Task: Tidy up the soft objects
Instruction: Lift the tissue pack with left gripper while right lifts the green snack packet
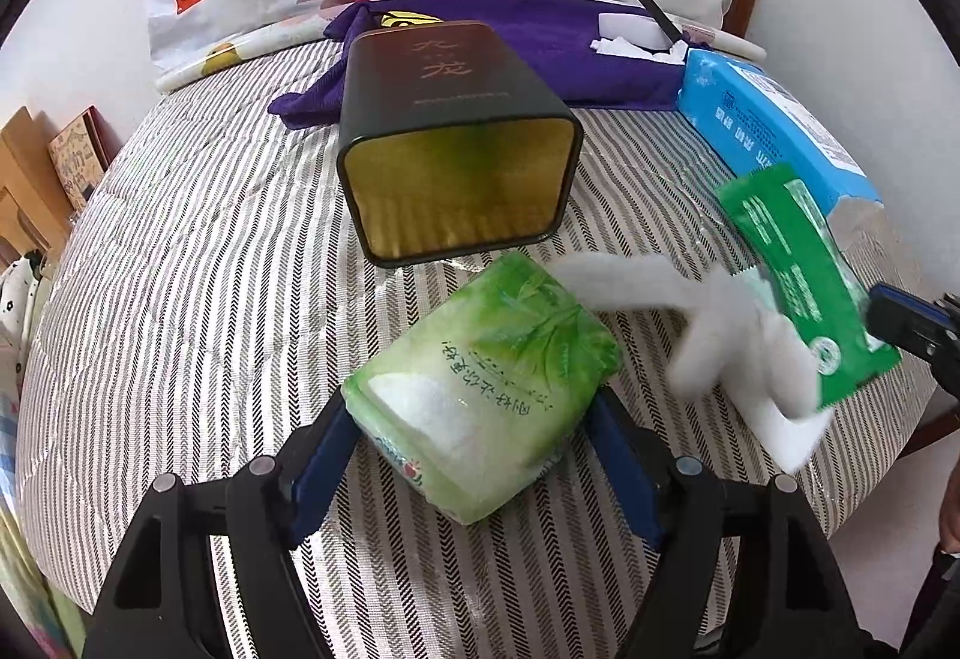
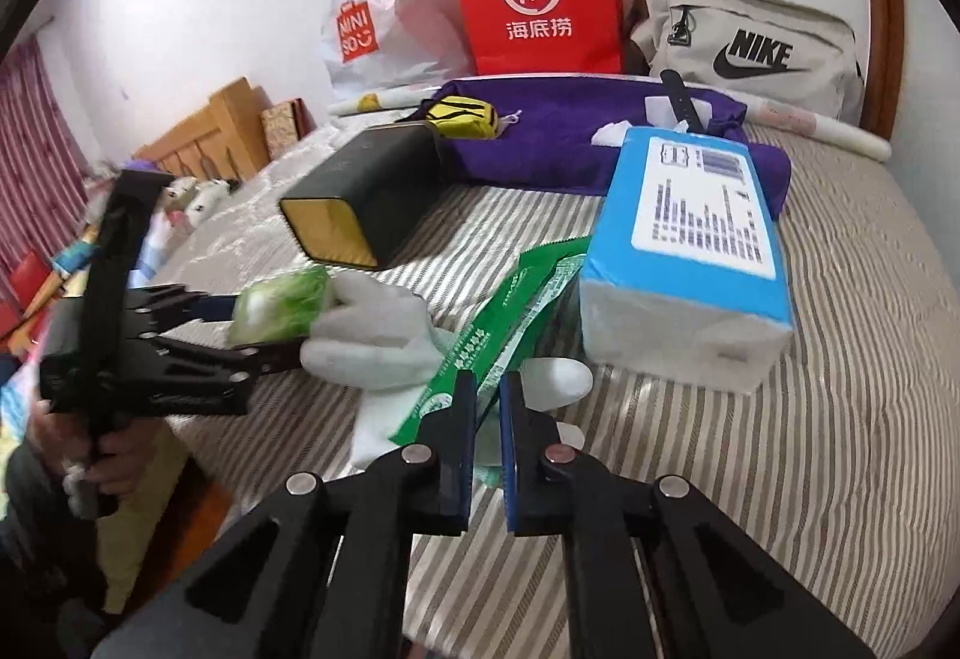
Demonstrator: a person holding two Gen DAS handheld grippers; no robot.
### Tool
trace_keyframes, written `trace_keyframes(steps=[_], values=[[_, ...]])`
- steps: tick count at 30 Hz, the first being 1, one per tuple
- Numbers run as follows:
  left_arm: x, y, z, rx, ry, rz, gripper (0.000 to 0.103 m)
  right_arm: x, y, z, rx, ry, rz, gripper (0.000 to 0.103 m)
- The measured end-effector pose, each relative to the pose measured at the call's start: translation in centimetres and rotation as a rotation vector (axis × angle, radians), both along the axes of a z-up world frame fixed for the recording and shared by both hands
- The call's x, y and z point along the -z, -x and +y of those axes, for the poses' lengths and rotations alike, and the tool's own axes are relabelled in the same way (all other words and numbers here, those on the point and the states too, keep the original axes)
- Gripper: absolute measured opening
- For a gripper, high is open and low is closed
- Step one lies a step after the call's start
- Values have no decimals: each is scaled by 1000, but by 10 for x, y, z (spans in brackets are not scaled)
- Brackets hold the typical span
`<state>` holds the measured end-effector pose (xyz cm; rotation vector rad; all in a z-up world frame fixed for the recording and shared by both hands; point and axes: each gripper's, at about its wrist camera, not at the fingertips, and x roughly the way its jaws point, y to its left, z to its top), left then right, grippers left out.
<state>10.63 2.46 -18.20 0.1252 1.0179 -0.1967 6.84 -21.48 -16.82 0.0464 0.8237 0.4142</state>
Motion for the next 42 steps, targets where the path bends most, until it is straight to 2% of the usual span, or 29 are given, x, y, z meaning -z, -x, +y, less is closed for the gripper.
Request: trace_keyframes(steps=[3, 7, 10, 11, 12, 15, 19, 28, 35, 42], values=[[0, 0, 0, -2, 1, 1, 76, 1, 4, -6, 16, 44, 7, 8], [0, -1, 0, -1, 2, 2, 76, 6, -2, -14, 37, 32, 47, 12], [0, 0, 1, -1, -1, 1, 76, 5, -13, -10, 49, -4, 56, 36], [0, 0, 1, -2, -1, 1, 76, 5, -17, -6, 46, -5, 55, 47], [0, 0, 1, -2, 1, 2, 76, 5, -21, 0, 49, 8, 49, 53], [0, 0, 0, -1, 3, 3, 76, 10, -35, 15, 76, 60, 51, 53], [1, 0, 0, 2, 1, 1, 76, 21, -46, 27, 108, 69, 92, 53], [2, 1, 0, 12, 5, -4, 76, 32, -54, 44, 154, 139, 78, 52], [2, 1, 0, 14, 3, -5, 76, 26, -50, 43, 133, 133, 62, 37], [3, 0, 0, 6, 7, 0, 76, 6, -35, 35, 108, 69, 12, 36]])
